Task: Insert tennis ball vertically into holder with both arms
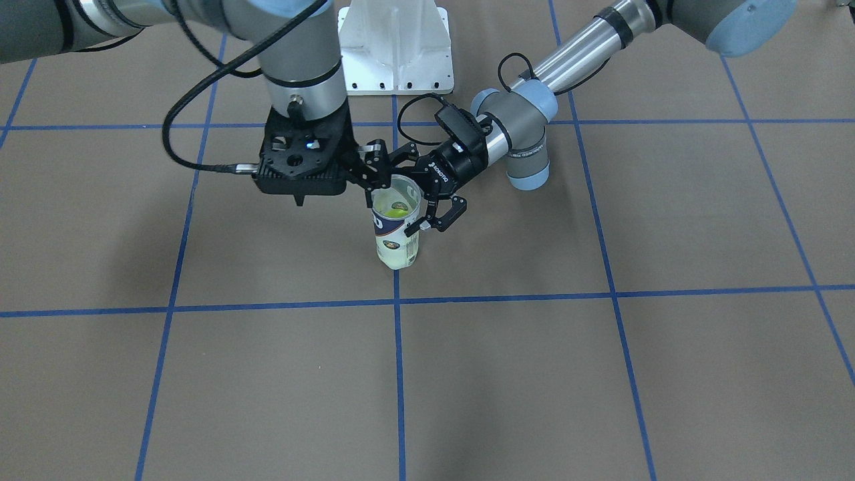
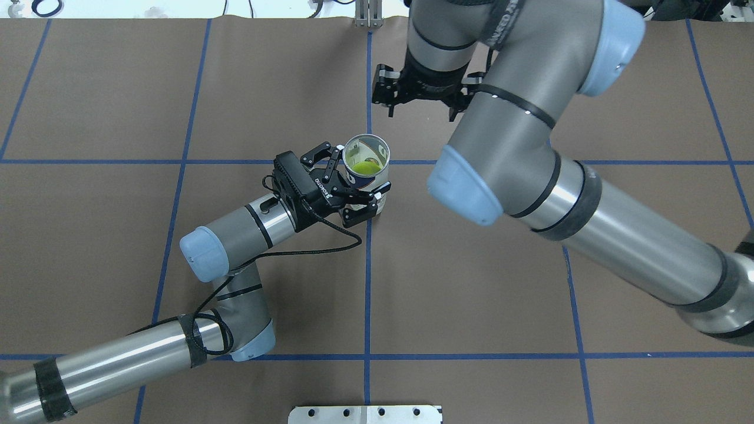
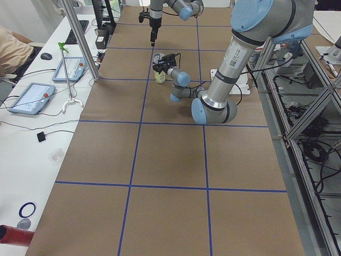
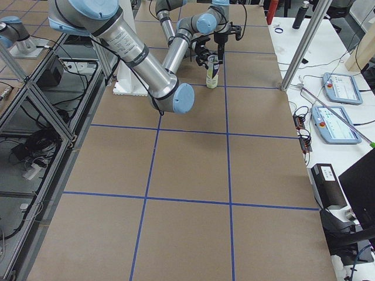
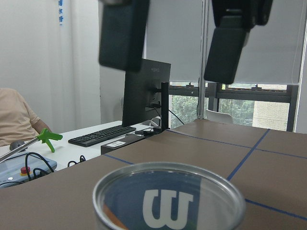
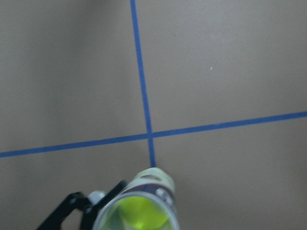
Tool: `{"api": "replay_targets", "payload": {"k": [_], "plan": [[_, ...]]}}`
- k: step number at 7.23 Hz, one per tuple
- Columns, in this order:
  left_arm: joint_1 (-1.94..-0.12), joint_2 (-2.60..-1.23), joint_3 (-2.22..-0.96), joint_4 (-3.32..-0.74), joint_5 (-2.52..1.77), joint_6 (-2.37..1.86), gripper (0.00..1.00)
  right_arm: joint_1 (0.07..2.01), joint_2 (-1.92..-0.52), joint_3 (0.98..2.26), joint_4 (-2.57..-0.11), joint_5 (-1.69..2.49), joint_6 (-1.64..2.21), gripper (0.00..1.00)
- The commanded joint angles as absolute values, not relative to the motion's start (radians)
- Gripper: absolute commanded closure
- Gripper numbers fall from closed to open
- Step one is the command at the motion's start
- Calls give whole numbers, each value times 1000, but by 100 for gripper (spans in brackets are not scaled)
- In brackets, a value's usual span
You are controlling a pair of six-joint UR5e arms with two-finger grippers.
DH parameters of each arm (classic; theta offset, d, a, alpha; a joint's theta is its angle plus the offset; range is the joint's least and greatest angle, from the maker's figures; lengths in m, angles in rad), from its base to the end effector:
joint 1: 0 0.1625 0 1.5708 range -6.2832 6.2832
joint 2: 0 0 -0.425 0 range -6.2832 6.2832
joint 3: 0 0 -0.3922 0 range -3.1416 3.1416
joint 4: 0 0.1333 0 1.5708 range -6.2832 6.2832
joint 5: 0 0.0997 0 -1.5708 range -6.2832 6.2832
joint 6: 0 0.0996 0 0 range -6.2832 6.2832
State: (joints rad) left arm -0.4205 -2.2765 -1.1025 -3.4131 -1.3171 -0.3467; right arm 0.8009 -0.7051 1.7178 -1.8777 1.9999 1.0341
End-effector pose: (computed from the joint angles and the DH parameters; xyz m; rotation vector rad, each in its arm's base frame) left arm 0.5675 -0.4272 0.2597 1.6177 1.2915 0.2317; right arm -0.3976 -0.5421 0.1095 0.1082 -0.7995 0.0983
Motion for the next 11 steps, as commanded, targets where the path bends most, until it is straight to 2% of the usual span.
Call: {"api": "replay_targets", "payload": {"k": [1, 3, 4, 7, 11], "plan": [[-428, -2276, -1108, -3415, -1321, -347, 1, 969, -857, 1718, -1795, 2132, 777, 1], [-457, -2272, -1129, -3413, -1395, -347, 1, 1067, -948, 1709, -1786, 2149, 568, 1], [-462, -2220, -1176, -3413, -1414, -347, 1, 1100, -966, 1692, -1784, 2158, 511, 1], [-471, -2174, -1261, -3413, -1417, -348, 1, 1195, -969, 1550, -1703, 2219, 370, 1], [-567, -2071, -1336, -3415, -1528, -350, 1, 1372, -1083, 1384, -1621, 2289, 4, 1]]}}
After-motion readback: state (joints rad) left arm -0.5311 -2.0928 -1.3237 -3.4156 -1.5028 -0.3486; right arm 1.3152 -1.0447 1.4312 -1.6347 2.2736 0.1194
